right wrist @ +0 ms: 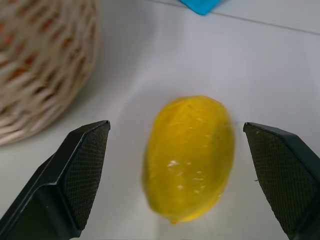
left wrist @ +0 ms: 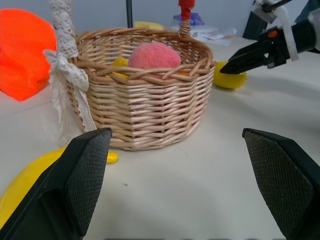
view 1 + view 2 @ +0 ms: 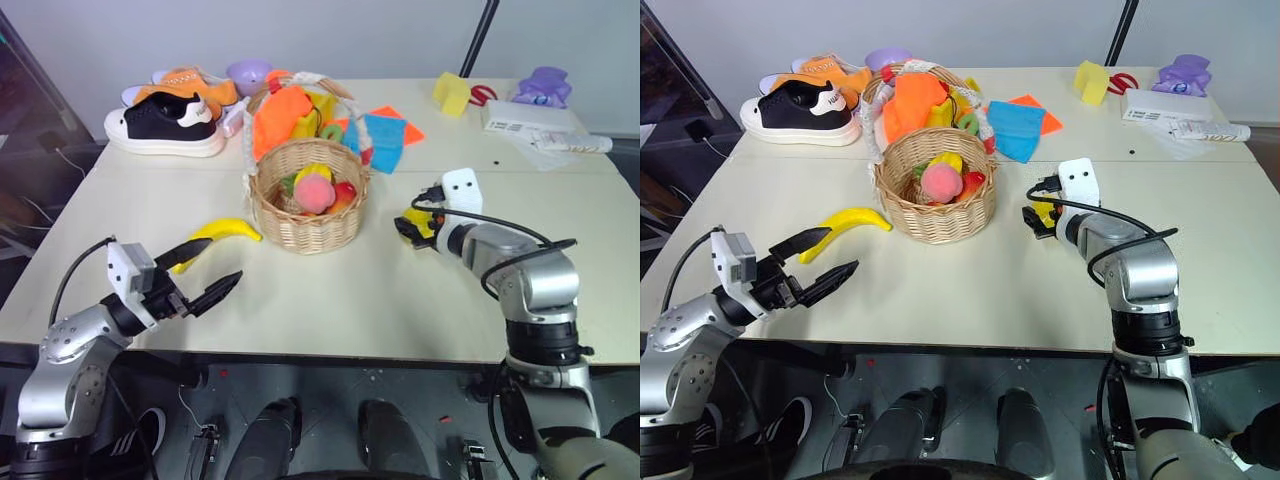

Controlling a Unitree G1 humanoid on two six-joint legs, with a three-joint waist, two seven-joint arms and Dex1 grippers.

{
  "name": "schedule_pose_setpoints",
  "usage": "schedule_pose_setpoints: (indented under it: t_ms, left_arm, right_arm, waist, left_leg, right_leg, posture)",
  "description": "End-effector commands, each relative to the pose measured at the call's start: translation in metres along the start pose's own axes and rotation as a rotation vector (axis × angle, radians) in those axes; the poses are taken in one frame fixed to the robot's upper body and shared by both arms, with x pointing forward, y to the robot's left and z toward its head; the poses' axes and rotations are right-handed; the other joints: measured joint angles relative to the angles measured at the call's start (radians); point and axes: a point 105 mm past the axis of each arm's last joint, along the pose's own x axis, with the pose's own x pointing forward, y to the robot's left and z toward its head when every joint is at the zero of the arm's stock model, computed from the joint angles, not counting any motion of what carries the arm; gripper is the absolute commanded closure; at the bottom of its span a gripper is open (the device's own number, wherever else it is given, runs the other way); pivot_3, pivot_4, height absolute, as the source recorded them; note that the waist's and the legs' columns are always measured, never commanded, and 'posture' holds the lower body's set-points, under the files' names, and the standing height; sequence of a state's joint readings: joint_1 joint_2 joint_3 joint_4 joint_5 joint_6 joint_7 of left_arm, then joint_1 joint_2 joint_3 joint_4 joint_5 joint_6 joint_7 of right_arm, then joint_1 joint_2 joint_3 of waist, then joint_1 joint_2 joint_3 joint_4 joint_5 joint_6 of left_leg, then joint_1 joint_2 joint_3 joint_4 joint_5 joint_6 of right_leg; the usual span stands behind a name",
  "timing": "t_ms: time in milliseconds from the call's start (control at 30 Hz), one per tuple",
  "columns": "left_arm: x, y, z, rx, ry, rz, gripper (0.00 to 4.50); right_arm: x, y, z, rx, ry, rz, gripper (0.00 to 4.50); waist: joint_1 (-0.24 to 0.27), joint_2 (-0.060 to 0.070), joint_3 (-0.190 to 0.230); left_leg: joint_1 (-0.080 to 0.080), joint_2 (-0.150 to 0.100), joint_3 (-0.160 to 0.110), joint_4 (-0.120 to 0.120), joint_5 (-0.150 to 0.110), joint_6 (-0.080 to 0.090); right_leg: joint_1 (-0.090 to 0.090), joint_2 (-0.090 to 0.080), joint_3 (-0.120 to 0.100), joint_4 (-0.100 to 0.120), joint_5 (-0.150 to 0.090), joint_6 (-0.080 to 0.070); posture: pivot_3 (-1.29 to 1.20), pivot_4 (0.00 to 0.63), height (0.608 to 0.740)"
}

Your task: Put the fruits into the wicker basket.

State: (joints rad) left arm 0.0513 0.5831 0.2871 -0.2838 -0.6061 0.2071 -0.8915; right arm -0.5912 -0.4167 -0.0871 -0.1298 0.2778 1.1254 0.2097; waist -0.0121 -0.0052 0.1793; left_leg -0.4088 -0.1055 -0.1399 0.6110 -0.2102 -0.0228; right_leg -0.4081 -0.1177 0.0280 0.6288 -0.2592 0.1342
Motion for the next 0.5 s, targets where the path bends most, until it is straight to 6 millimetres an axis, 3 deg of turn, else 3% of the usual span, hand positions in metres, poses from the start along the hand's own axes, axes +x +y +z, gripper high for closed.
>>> schedule_pose_setpoints:
  t_ms: [33, 367, 467, 500]
  left_arm:
    - [0.001, -0.004, 0.008, 0.038, -0.023, -0.002, 0.00]
    - [0.000, -0.007, 0.009, 0.042, -0.025, 0.011, 0.00]
    - [-0.001, -0.006, 0.008, 0.042, -0.022, 0.016, 0.00]
    - [-0.001, -0.006, 0.008, 0.042, -0.023, 0.017, 0.00]
  right_arm:
    - [0.004, 0.002, 0.002, 0.002, -0.007, -0.002, 0.04]
    - [0.014, -0.004, 0.002, 0.003, -0.046, -0.031, 0.04]
    - [0.015, -0.001, -0.002, 0.020, -0.048, -0.029, 0.87]
    - [0.015, -0.001, -0.002, 0.006, -0.050, -0.030, 1.33]
  waist:
    - [0.000, 0.000, 0.000]
    - [-0.002, 0.000, 0.000]
    - [-0.002, 0.000, 0.000]
    - [-0.001, 0.000, 0.000]
  left_leg:
    - [0.000, 0.000, 0.000, 0.000, 0.000, 0.000]
    - [0.000, 0.000, 0.000, 0.000, 0.000, 0.000]
    - [0.000, 0.000, 0.000, 0.000, 0.000, 0.000]
    - [0.000, 0.000, 0.000, 0.000, 0.000, 0.000]
  right_leg:
    - [0.000, 0.000, 0.000, 0.000, 0.000, 0.000]
    - [0.000, 0.000, 0.000, 0.000, 0.000, 0.000]
    - [0.000, 0.000, 0.000, 0.000, 0.000, 0.000]
    - [0.000, 0.000, 0.000, 0.000, 0.000, 0.000]
  posture:
    - [0.00, 0.150, 0.740]
    - [0.00, 0.150, 0.740]
    - [0.00, 0.150, 0.740]
    - [0.00, 0.150, 0.740]
